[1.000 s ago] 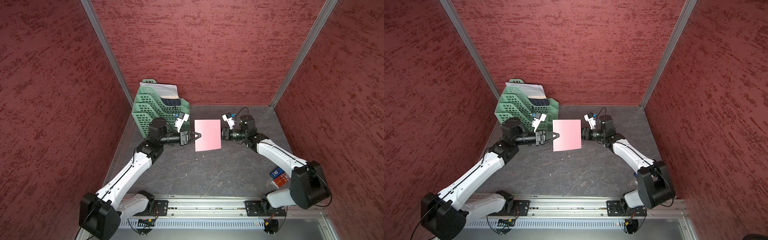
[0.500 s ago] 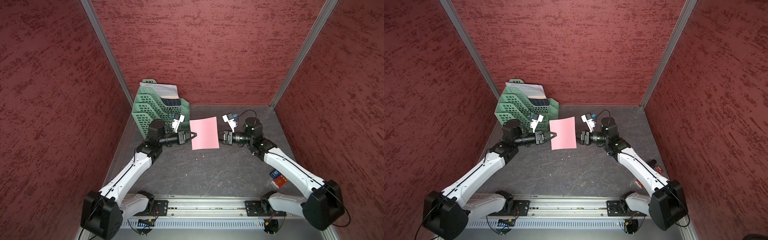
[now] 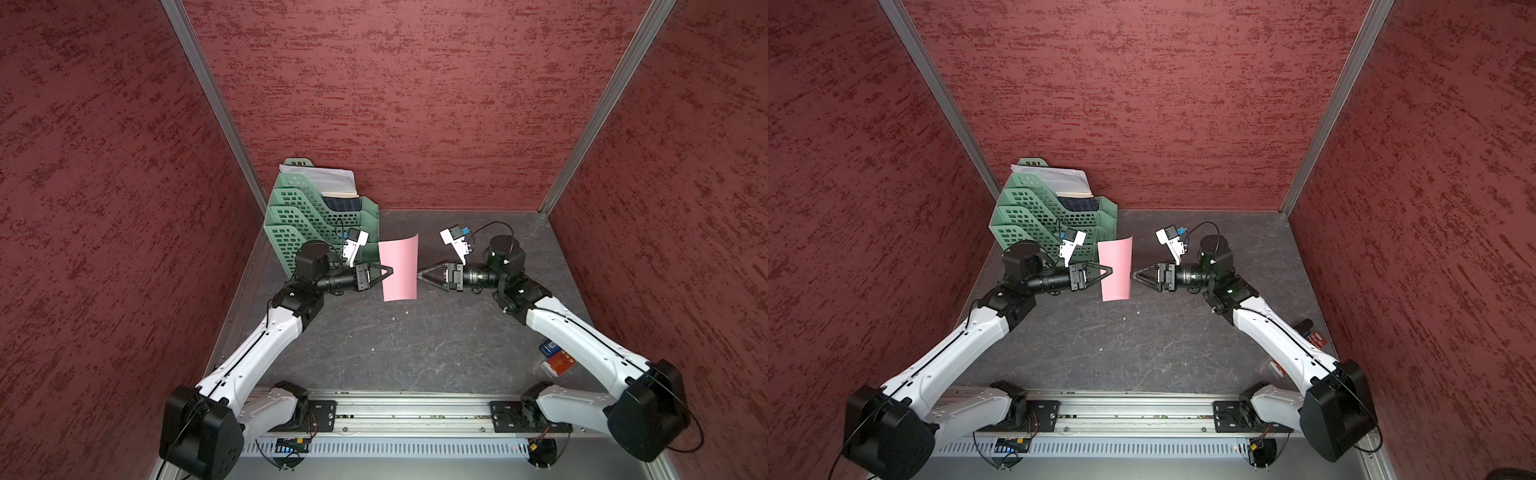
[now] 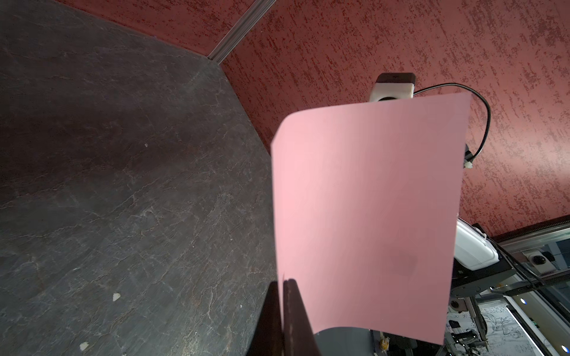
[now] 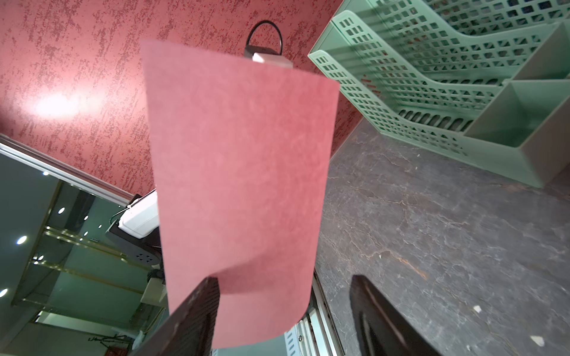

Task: Fold the square paper along the opposite sides
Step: Fold the paper.

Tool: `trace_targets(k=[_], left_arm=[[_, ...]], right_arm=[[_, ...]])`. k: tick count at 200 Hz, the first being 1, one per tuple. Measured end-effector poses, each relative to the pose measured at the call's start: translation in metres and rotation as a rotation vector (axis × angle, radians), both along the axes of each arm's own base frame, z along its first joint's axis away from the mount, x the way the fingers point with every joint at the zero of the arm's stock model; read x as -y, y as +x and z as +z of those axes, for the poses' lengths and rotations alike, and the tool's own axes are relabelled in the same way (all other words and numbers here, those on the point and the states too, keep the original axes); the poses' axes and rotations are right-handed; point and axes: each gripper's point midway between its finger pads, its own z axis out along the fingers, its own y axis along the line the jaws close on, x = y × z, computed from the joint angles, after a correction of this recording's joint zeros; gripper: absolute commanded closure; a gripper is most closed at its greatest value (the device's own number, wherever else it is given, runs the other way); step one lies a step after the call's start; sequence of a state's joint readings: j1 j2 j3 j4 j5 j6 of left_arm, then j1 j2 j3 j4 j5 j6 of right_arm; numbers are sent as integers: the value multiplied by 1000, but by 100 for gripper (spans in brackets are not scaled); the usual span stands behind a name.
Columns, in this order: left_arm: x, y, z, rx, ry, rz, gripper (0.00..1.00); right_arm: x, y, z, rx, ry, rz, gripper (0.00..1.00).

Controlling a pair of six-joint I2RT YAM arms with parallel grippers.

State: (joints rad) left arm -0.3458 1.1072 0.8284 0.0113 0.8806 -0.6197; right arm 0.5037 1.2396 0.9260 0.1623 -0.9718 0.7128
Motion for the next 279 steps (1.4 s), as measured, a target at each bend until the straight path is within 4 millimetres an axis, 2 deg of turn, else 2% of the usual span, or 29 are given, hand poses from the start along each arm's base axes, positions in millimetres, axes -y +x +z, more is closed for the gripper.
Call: trace_targets(k=[59,126,182,279], left_arm=[[0,-3,0,4,-2,-5,100],[1,-10,7,23,-15,-30,100],[3,-21,16,46,-33,-71,100],[9,-36,21,55,-48,-138,100]], right_arm=[[-17,1,-14,-48,2,53,32],[-33,-5,-4,-28,15,119,37],[-37,-11,1,1,7,177,53],[-43,-26,3,8,-25,273,53]])
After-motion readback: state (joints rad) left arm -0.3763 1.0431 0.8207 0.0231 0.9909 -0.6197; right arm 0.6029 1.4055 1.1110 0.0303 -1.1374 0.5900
